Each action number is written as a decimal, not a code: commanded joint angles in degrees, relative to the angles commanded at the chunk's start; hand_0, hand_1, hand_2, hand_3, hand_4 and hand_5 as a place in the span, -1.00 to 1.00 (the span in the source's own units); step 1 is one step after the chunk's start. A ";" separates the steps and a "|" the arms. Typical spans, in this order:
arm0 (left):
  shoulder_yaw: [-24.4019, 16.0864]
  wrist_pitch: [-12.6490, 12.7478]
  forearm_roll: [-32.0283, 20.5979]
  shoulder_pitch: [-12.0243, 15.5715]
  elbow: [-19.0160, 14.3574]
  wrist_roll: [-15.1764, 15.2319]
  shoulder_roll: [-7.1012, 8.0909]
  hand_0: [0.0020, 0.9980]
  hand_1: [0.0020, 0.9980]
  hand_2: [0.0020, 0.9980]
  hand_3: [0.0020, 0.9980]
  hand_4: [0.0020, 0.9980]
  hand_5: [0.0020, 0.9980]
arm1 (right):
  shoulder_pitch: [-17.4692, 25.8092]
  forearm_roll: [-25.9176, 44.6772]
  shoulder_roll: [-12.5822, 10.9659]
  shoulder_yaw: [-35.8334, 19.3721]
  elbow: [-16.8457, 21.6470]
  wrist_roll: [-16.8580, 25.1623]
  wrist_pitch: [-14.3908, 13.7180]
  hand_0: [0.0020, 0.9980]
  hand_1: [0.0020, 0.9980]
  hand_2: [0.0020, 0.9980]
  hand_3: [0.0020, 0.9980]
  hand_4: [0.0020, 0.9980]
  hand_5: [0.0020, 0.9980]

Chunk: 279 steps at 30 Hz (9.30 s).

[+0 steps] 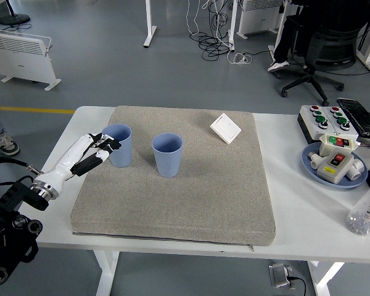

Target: Push cup pick cup insert cup

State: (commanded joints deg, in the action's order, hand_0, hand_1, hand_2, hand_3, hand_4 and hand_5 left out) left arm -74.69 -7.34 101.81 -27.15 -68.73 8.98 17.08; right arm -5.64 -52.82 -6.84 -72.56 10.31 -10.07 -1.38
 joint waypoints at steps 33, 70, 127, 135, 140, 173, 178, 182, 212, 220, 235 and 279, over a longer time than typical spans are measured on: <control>18.13 -9.20 22.28 -31.45 32.97 -4.55 -12.27 0.95 0.92 1.00 1.00 1.00 0.26 | 1.24 -0.63 -0.79 1.73 0.00 -0.86 -0.43 0.51 0.26 0.30 0.12 -0.84 -0.07; 10.14 -4.69 28.19 -38.26 51.34 2.16 -17.08 0.79 0.77 0.98 0.83 0.94 0.05 | -0.36 -0.99 -0.78 2.31 0.00 -0.62 -0.46 0.52 0.27 0.30 0.12 -0.83 -0.07; 20.65 -2.42 21.23 -37.49 50.94 4.02 -17.08 0.39 0.54 0.74 0.72 0.54 -0.45 | -0.68 -0.68 -0.78 2.45 0.00 -0.43 -0.53 0.52 0.26 0.30 0.12 -0.84 -0.08; 21.37 -2.15 21.06 -37.38 50.21 4.27 -17.08 0.14 0.40 0.59 0.70 0.52 -0.45 | -0.65 -0.68 -0.77 2.42 0.00 -0.41 -0.54 0.51 0.26 0.30 0.12 -0.84 -0.08; 20.85 -2.18 21.27 -37.48 50.13 4.09 -17.08 0.13 0.39 0.57 0.70 0.50 -0.47 | -0.60 -0.65 -0.76 2.40 0.00 -0.41 -0.54 0.51 0.26 0.30 0.12 -0.84 -0.08; 17.63 -4.79 22.59 -36.50 48.94 3.06 -17.08 0.47 0.63 0.89 0.77 0.56 -0.45 | 0.22 -0.54 -0.82 2.57 0.00 -0.51 -0.54 0.51 0.26 0.30 0.12 -0.84 -0.08; 17.47 -4.91 22.32 -36.30 48.05 3.08 -17.08 0.47 0.63 0.89 0.77 0.55 -0.46 | 0.40 -0.48 -0.83 2.64 0.00 -0.54 -0.54 0.51 0.26 0.30 0.12 -0.84 -0.08; 17.90 -5.15 21.87 -36.06 47.00 3.09 -17.08 0.47 0.63 0.90 0.77 0.59 -0.41 | 0.62 -0.30 -0.81 2.71 0.00 -0.57 -0.55 0.51 0.26 0.30 0.12 -0.84 -0.08; 19.14 -4.46 21.88 -36.40 48.07 2.64 -17.08 0.22 0.46 0.70 0.76 0.63 -0.38 | 0.41 -0.49 -0.83 2.67 0.00 -0.73 -0.56 0.51 0.26 0.30 0.12 -0.84 -0.08; 19.69 -3.78 21.83 -36.43 48.39 2.86 -17.08 0.17 0.41 0.58 0.69 0.44 -0.61 | 0.32 -0.52 -0.85 2.64 0.00 -0.72 -0.55 0.51 0.26 0.30 0.12 -0.84 -0.08; 19.67 -2.27 23.32 -36.45 48.50 3.73 -17.08 -0.03 0.24 0.36 0.33 0.15 -0.92 | 0.28 -0.51 -0.87 2.55 0.00 -0.69 -0.56 0.51 0.26 0.30 0.12 -0.84 -0.08; 8.11 -14.44 28.19 -40.25 34.49 -3.70 -4.42 0.15 0.14 0.13 0.10 -0.24 -1.00 | 1.63 -0.27 -0.85 1.92 0.00 -0.61 -0.71 0.51 0.26 0.30 0.12 -0.84 -0.07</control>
State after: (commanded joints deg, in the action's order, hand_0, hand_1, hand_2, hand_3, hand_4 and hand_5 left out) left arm -66.59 -21.78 130.00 -67.40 -34.24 5.29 12.66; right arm -4.01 -53.10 -7.69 -70.65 10.31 -10.68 -2.09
